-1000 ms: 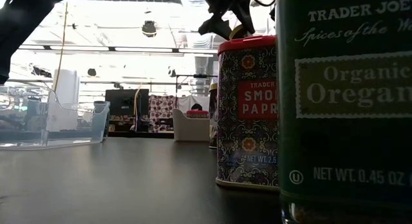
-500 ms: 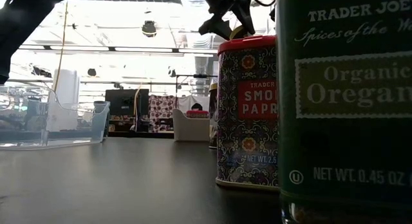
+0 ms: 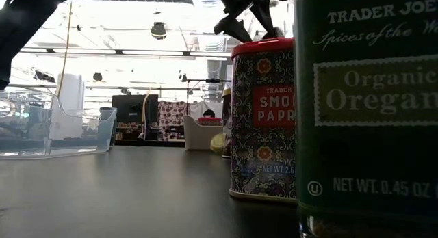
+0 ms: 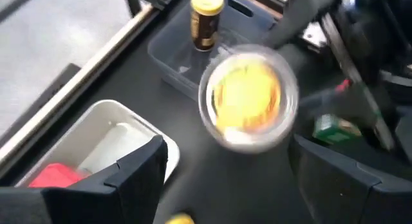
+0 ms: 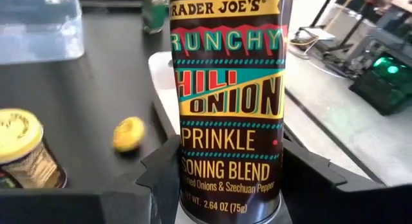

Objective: Sort spices by type
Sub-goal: Put the bottom left yellow seasoning bottle into the black bin

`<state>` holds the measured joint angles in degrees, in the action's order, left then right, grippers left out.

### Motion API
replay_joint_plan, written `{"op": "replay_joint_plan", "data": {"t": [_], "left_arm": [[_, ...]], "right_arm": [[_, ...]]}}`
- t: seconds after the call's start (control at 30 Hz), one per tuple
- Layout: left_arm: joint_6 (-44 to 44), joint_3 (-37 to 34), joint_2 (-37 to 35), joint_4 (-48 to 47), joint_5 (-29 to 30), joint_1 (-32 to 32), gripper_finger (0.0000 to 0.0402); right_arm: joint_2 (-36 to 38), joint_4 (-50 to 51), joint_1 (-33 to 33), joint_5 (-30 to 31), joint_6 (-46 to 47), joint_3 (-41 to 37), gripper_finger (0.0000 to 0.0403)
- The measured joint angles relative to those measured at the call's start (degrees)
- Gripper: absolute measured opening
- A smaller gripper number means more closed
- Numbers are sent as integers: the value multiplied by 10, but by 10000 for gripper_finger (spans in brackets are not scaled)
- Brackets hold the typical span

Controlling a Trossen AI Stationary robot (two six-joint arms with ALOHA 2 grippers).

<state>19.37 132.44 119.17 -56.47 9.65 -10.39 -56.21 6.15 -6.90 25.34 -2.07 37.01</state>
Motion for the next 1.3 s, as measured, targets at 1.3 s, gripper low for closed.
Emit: {"op": "replay_joint_plan", "data": {"t": [1.3], "left_arm": [[-29, -437, -176, 374, 80, 44, 304]], "right_arm": [[211, 178, 77, 95, 158, 0, 237]]}}
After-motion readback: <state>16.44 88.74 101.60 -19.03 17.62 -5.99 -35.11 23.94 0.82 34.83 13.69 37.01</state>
